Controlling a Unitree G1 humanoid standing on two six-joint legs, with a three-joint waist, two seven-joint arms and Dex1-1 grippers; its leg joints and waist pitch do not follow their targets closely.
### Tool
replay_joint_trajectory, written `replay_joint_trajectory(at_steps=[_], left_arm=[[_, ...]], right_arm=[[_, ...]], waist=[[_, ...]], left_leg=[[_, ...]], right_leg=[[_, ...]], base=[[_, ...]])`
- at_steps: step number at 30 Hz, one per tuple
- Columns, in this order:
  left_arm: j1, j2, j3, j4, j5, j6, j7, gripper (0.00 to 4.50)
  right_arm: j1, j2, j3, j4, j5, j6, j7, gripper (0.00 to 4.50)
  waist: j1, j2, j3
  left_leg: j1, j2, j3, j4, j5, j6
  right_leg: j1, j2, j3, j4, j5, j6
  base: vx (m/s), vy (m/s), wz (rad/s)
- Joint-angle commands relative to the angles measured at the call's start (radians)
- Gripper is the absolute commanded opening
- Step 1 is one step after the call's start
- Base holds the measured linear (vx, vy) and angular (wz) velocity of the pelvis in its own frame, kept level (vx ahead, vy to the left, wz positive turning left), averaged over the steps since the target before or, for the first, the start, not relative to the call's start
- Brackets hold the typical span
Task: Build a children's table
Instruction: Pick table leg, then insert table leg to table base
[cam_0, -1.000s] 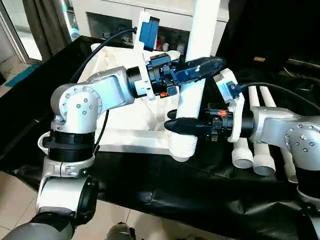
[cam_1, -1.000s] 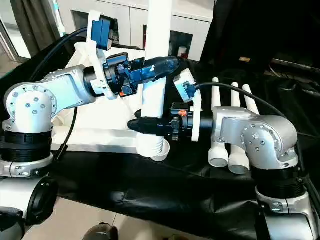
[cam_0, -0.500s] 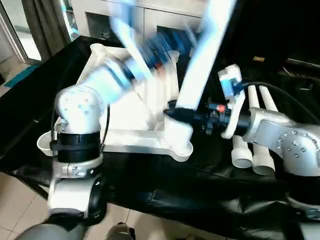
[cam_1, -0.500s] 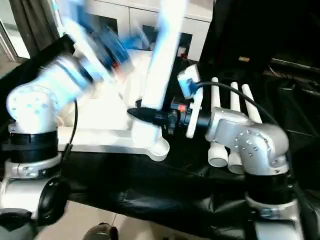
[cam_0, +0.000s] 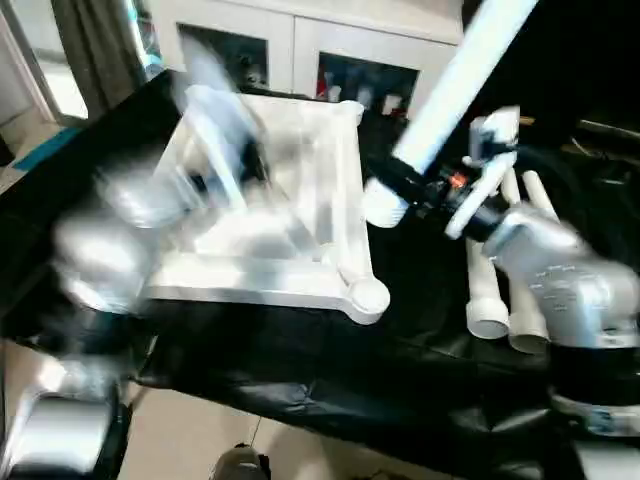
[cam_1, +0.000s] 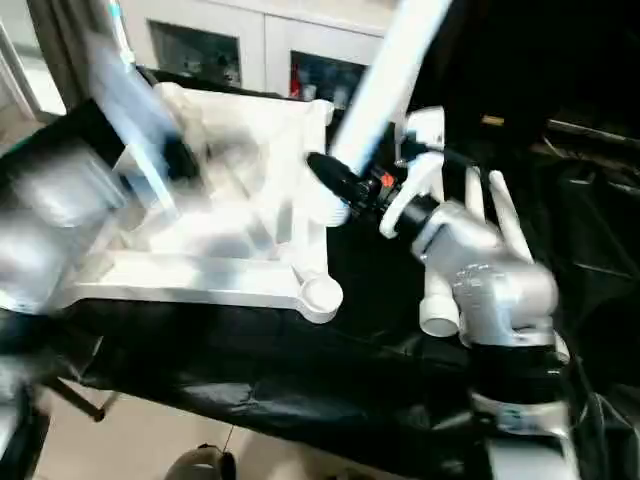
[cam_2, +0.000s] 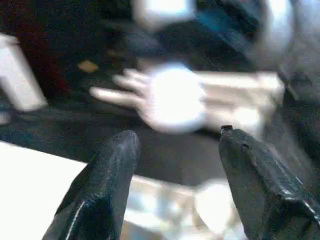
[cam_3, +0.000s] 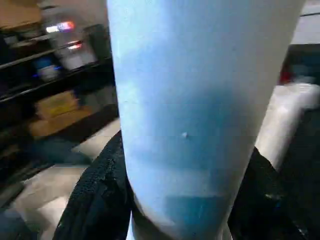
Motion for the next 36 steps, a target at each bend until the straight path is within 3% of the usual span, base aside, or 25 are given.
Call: replay_joint_trajectory(at_steps=[1, 4, 6, 7, 10, 11, 12, 13, 14, 15, 16, 17, 19, 20, 22, 23, 24, 26, 27, 36], left_arm=[[0.024, 0.015, -0.078, 0.019, 0.071, -0.066, -0.056, 2.98], [0.023, 0.019, -0.135, 0.109, 0.170, -0.174, -0.072, 2.98], [0.017, 0.019, -0.164, 0.179, 0.196, -0.214, -0.132, 2.70], [0.015, 0.021, -0.175, 0.215, 0.194, -0.228, -0.175, 2.63], [0.004, 0.031, -0.194, 0.268, 0.213, -0.253, -0.193, 2.50], [-0.002, 0.037, -0.199, 0.293, 0.223, -0.268, -0.201, 2.24], [-0.006, 0.042, -0.203, 0.312, 0.226, -0.272, -0.215, 2.18], [-0.011, 0.047, -0.206, 0.332, 0.231, -0.283, -0.229, 2.16], [-0.019, 0.049, -0.209, 0.360, 0.244, -0.303, -0.233, 2.10], [-0.025, 0.049, -0.210, 0.378, 0.251, -0.315, -0.235, 1.98], [-0.041, 0.046, -0.210, 0.429, 0.272, -0.350, -0.240, 1.84], [-0.050, 0.045, -0.209, 0.453, 0.281, -0.359, -0.245, 1.75], [-0.069, 0.041, -0.208, 0.499, 0.294, -0.381, -0.257, 1.52], [-0.081, 0.038, -0.205, 0.527, 0.297, -0.389, -0.264, 1.52], [-0.095, 0.034, -0.203, 0.555, 0.296, -0.394, -0.275, 1.39], [-0.095, 0.034, -0.203, 0.555, 0.296, -0.394, -0.275, 1.30], [-0.102, 0.032, -0.203, 0.569, 0.295, -0.397, -0.282, 1.20], [-0.116, 0.030, -0.208, 0.605, 0.305, -0.410, -0.312, 1.01], [-0.122, 0.027, -0.208, 0.622, 0.311, -0.416, -0.323, 0.91], [-0.144, 0.023, -0.198, 0.698, 0.338, -0.459, -0.346, 0.31]], right_arm=[[0.013, -0.001, -0.019, 0.010, -0.044, -0.048, -0.027, 1.93], [0.037, -0.005, 0.026, 0.019, -0.103, -0.089, -0.023, 1.92], [0.059, 0.001, 0.054, 0.020, -0.123, -0.098, -0.028, 1.92], [0.077, 0.001, 0.075, 0.012, -0.132, -0.099, -0.026, 1.92], [0.097, 0.003, 0.088, -0.001, -0.137, -0.107, -0.023, 1.92], [0.105, 0.004, 0.088, -0.008, -0.138, -0.107, -0.021, 1.92], [0.112, 0.004, 0.089, -0.014, -0.137, -0.105, -0.019, 1.92], [0.118, 0.002, 0.090, -0.024, -0.137, -0.100, -0.017, 1.92], [0.124, 0.001, 0.092, -0.032, -0.137, -0.096, -0.014, 1.92], [0.127, 0.001, 0.092, -0.036, -0.139, -0.096, -0.012, 1.92], [0.132, 0.002, 0.094, -0.043, -0.143, -0.098, -0.008, 1.92], [0.135, 0.002, 0.094, -0.046, -0.144, -0.100, -0.006, 1.92], [0.140, -0.001, 0.100, -0.050, -0.147, -0.106, -0.005, 1.92], [0.143, -0.001, 0.103, -0.055, -0.149, -0.109, -0.004, 1.92], [0.147, -0.001, 0.106, -0.061, -0.151, -0.110, -0.002, 1.92], [0.147, -0.001, 0.106, -0.061, -0.151, -0.110, -0.002, 1.92], [0.148, -0.001, 0.106, -0.062, -0.151, -0.108, -0.001, 1.92], [0.150, -0.001, 0.104, -0.070, -0.151, -0.104, 0.001, 1.92], [0.150, -0.001, 0.103, -0.071, -0.151, -0.102, 0.003, 1.92], [0.145, -0.004, 0.098, -0.070, -0.150, -0.100, 0.012, 1.92]], waist=[[-0.004, 0.008, -0.085], [-0.007, 0.011, -0.084], [-0.010, 0.010, -0.082], [-0.013, 0.016, -0.082], [-0.018, 0.014, -0.083], [-0.016, 0.041, -0.084], [-0.022, 0.024, -0.084], [-0.021, 0.023, -0.084], [-0.021, 0.036, -0.082], [-0.021, 0.032, -0.084], [-0.020, 0.038, -0.084], [-0.022, 0.034, -0.083], [-0.021, 0.035, -0.085], [-0.021, 0.040, -0.085], [-0.021, 0.039, -0.086], [-0.020, 0.041, -0.086], [-0.019, 0.050, -0.086], [-0.020, 0.044, -0.086], [-0.020, 0.049, -0.086], [-0.021, 0.046, -0.087]], left_leg=[[0.028, 0.065, -0.020, -0.074, -0.128, -0.073], [0.030, 0.065, -0.020, -0.075, -0.154, -0.075], [0.031, 0.067, -0.023, -0.079, -0.179, -0.080], [0.034, 0.067, -0.023, -0.079, -0.196, -0.085], [0.033, 0.069, -0.025, -0.080, -0.209, -0.082], [0.036, 0.068, -0.028, -0.079, -0.218, -0.086], [0.036, 0.068, -0.025, -0.079, -0.228, -0.084], [0.035, 0.068, -0.027, -0.080, -0.226, -0.082], [0.036, 0.067, -0.025, -0.080, -0.239, -0.083], [0.037, 0.068, -0.027, -0.079, -0.243, -0.083], [0.035, 0.068, -0.028, -0.079, -0.239, -0.082], [0.036, 0.069, -0.027, -0.079, -0.240, -0.078], [0.036, 0.069, -0.027, -0.078, -0.232, -0.074], [0.037, 0.069, -0.026, -0.078, -0.238, -0.075], [0.036, 0.069, -0.028, -0.078, -0.241, -0.075], [0.038, 0.071, -0.028, -0.079, -0.247, -0.076], [0.038, 0.071, -0.028, -0.078, -0.250, -0.076], [0.037, 0.070, -0.027, -0.078, -0.251, -0.072], [0.037, 0.070, -0.028, -0.078, -0.251, -0.072], [0.038, 0.073, -0.028, -0.078, -0.252, -0.065]], right_leg=[[0.037, -0.091, 0.051, -0.070, -0.052, -0.165], [0.037, -0.091, 0.053, -0.080, -0.108, -0.141], [0.036, -0.091, 0.053, -0.081, -0.139, -0.145], [0.033, -0.092, 0.053, -0.084, -0.151, -0.148], [0.034, -0.093, 0.052, -0.079, -0.126, -0.173], [0.031, -0.094, 0.052, -0.075, -0.114, -0.184], [0.033, -0.091, 0.052, -0.078, -0.101, -0.190], [0.035, -0.091, 0.052, -0.076, -0.098, -0.193], [0.032, -0.091, 0.054, -0.082, -0.108, -0.195], [0.035, -0.093, 0.054, -0.079, -0.108, -0.198], [0.036, -0.094, 0.054, -0.077, -0.103, -0.200], [0.035, -0.093, 0.054, -0.079, -0.097, -0.203], [0.036, -0.096, 0.054, -0.078, -0.095, -0.209], [0.034, -0.094, 0.053, -0.080, -0.097, -0.213], [0.036, -0.095, 0.053, -0.078, -0.099, -0.216], [0.035, -0.097, 0.053, -0.077, -0.105, -0.220], [0.034, -0.098, 0.053, -0.076, -0.101, -0.225], [0.035, -0.096, 0.054, -0.078, -0.098, -0.227], [0.035, -0.097, 0.054, -0.077, -0.098, -0.228], [0.036, -0.099, 0.053, -0.078, -0.091, -0.241]], base=[[0.000, 0.000, 0.00], [0.000, 0.000, 0.00], [0.000, 0.000, 0.00], [0.000, 0.000, 0.00], [0.000, 0.000, 0.00], [0.000, 0.000, 0.00], [0.000, 0.000, 0.00], [0.000, 0.000, 0.00], [0.000, 0.000, 0.00], [0.000, 0.000, 0.00], [0.000, 0.000, 0.00], [0.000, 0.000, 0.00], [0.000, 0.000, 0.00], [0.000, 0.000, 0.00], [0.000, 0.000, 0.00], [0.000, 0.000, 0.00], [0.000, 0.000, 0.00], [0.000, 0.000, 0.00], [0.000, 0.000, 0.00], [0.000, 0.000, 0.00]])
